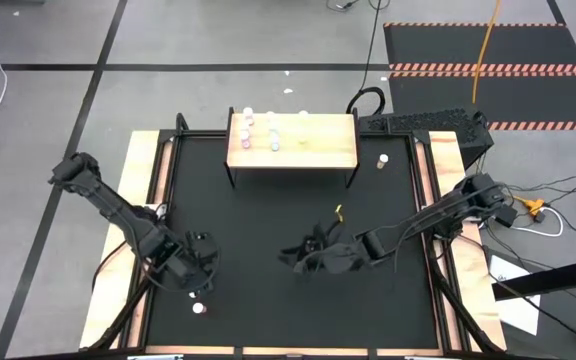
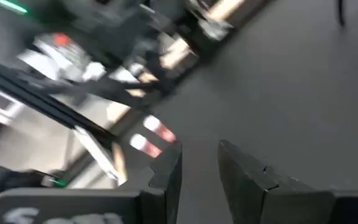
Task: Pick and place medicine bottles onto shelf by color
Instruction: Put the yellow pill bottle on the shelf aligned with the other yellow pill bottles
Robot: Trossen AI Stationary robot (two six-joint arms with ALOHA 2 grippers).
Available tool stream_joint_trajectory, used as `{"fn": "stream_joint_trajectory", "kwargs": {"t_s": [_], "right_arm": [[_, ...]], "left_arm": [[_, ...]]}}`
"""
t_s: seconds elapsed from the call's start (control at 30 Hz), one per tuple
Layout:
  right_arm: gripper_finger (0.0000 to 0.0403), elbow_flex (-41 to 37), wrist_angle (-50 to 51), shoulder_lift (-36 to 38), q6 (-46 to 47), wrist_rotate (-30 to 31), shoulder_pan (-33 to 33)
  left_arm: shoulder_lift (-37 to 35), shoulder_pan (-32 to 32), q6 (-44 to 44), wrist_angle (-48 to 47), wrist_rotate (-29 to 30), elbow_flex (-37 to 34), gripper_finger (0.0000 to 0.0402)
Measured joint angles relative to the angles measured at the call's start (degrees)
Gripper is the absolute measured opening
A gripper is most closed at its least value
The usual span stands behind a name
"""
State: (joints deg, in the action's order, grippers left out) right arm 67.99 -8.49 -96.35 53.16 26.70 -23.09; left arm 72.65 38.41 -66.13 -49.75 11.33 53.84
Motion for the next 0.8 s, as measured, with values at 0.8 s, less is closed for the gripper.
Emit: {"fn": "stream_joint_trajectory", "kwargs": {"t_s": [0.8], "right_arm": [[0.0098, 1.44, 13.06, -2.89, 6.63, -12.57, -0.64]], "left_arm": [[0.13, -1.07, 11.24, 9.80, 11.68, 0.00, 0.0241]]}}
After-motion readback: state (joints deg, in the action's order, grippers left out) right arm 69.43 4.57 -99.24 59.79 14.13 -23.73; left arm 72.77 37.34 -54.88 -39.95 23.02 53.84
